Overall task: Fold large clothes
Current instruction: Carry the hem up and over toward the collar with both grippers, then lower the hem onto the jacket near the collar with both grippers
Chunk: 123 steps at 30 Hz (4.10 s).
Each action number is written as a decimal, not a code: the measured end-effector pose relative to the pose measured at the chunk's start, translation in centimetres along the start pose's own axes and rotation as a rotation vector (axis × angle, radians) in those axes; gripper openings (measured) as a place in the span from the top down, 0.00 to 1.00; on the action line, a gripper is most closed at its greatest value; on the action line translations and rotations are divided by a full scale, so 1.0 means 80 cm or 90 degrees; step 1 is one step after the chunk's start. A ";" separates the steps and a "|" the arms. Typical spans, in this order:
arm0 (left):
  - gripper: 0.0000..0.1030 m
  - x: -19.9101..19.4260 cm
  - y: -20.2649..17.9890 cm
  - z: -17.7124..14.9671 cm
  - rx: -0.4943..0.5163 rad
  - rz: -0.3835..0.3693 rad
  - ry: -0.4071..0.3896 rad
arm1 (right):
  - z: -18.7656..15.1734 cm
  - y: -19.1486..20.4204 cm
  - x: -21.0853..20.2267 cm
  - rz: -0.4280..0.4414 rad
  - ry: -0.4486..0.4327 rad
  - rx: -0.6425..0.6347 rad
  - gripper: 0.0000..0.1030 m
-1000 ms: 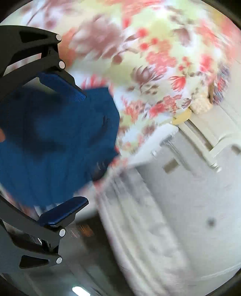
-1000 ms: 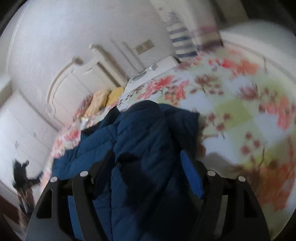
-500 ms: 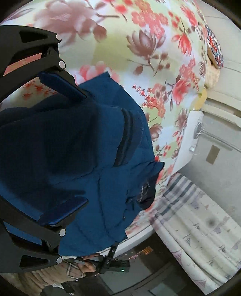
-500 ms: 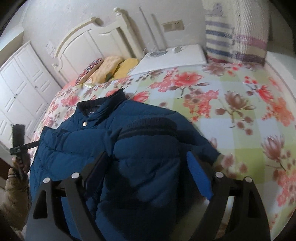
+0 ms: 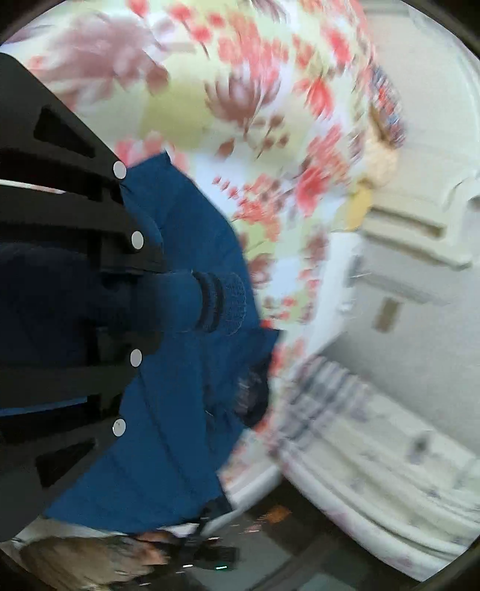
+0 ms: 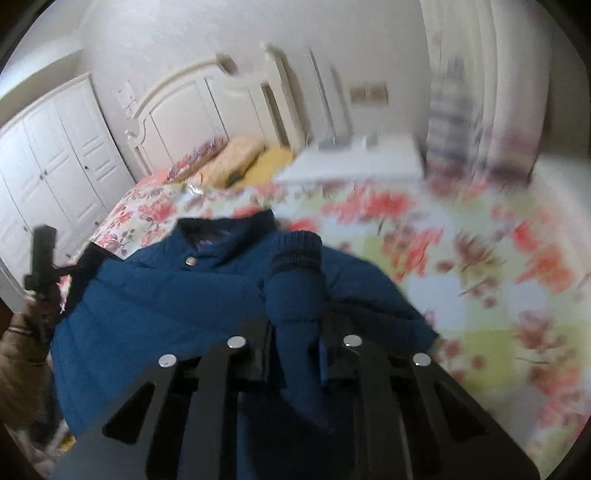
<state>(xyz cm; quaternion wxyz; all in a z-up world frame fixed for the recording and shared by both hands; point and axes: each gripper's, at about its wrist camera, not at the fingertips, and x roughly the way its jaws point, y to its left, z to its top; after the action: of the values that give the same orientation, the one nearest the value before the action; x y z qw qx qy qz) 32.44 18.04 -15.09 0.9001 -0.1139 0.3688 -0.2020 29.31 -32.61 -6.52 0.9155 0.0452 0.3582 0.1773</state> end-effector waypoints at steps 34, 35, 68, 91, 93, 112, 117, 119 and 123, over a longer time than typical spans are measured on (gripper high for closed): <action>0.08 0.064 -0.057 0.104 -0.003 0.270 -0.101 | 0.092 0.066 0.101 -0.145 0.006 0.020 0.29; 0.07 0.084 -0.079 0.105 0.032 0.275 -0.070 | 0.094 0.093 0.114 -0.144 0.026 -0.031 0.31; 0.04 0.162 -0.044 0.103 0.110 0.374 0.042 | 0.096 0.073 0.182 -0.187 0.103 -0.075 0.42; 0.04 0.106 0.061 0.090 -0.134 0.251 -0.058 | 0.059 -0.061 0.161 -0.129 0.033 0.192 0.42; 0.04 0.079 0.064 0.093 -0.173 0.214 -0.111 | 0.056 -0.063 0.162 -0.128 0.034 0.197 0.41; 0.05 0.128 0.059 0.104 -0.141 0.135 -0.006 | 0.060 -0.062 0.150 -0.124 0.034 0.196 0.34; 0.05 0.068 0.023 0.128 -0.074 0.004 -0.061 | 0.077 -0.046 0.104 -0.064 -0.043 0.202 0.34; 0.05 0.084 -0.005 0.127 0.007 0.037 -0.020 | 0.080 -0.025 0.116 -0.077 -0.007 0.142 0.34; 0.05 0.163 0.008 0.088 0.053 0.168 0.105 | 0.054 -0.028 0.167 -0.140 0.098 0.117 0.32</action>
<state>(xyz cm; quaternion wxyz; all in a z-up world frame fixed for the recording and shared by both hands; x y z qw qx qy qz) 46.08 13.17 -18.45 0.8896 -0.0101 0.4443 -0.1056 42.00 -29.76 -12.34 0.8913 0.0756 0.4447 0.0456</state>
